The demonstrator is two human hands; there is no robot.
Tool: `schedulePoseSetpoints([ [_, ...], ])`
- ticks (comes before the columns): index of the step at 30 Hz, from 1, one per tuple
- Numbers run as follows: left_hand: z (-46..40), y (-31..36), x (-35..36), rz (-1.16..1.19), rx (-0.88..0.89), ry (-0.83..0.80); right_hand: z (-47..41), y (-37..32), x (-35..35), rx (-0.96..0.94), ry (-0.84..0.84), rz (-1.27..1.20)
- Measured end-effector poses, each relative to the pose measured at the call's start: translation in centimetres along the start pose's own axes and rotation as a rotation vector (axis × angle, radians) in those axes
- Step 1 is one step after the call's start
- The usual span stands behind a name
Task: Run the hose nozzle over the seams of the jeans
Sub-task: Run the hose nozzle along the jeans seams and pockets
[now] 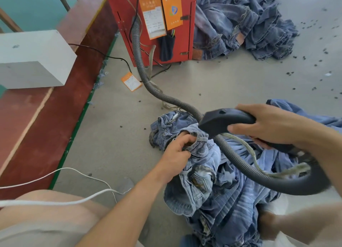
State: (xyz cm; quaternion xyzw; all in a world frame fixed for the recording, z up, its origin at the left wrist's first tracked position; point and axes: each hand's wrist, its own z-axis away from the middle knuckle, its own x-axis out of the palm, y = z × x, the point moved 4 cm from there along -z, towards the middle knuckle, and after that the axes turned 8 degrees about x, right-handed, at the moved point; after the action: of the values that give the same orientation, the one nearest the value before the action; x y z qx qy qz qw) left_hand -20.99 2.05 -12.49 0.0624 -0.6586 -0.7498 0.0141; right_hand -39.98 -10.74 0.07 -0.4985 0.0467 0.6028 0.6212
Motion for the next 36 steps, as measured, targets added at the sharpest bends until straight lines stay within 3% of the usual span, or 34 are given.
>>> schedulePoseSetpoints([
  [3, 0.0, 0.5, 0.4, -0.112, 0.1, -0.063, 0.2, -0.4, 1.3, 0.034, -0.1, 0.006],
  [9, -0.1, -0.2, 0.8, -0.162, 0.106, -0.094, -0.6, -0.7, 0.6, 0.042, 0.181, -0.058],
  [12, -0.3, 0.1, 0.5, -0.121, 0.074, -0.072, 0.6, 0.0, -0.6, 0.054, 0.049, -0.049],
  [16, 0.0, 1.2, 1.1, 0.076, 0.004, -0.069, 0.3, -0.5, 1.5, 0.055, -0.02, 0.016],
  [19, 0.2, 1.0, 1.1, 0.228, -0.086, -0.031, -0.7, -0.1, 1.5, 0.071, 0.182, -0.028],
  [22, -0.1, 0.6, 0.6, 0.545, -0.169, 0.08, -0.3, 1.0, -0.1, 0.106, 0.299, -0.109],
  [25, -0.5, 0.3, 0.0, 0.815, -0.202, 0.164, 0.6, 1.1, 0.1, 0.07, 0.152, -0.103],
  [29, -0.2, 0.2, 0.3, 0.847, -0.23, 0.124, 0.0, -0.6, 3.8, 0.014, -0.021, 0.049],
  [36, -0.4, -0.1, 0.4, 0.884, -0.245, 0.172, -1.2, 0.8, 1.9, 0.12, 0.386, -0.23],
])
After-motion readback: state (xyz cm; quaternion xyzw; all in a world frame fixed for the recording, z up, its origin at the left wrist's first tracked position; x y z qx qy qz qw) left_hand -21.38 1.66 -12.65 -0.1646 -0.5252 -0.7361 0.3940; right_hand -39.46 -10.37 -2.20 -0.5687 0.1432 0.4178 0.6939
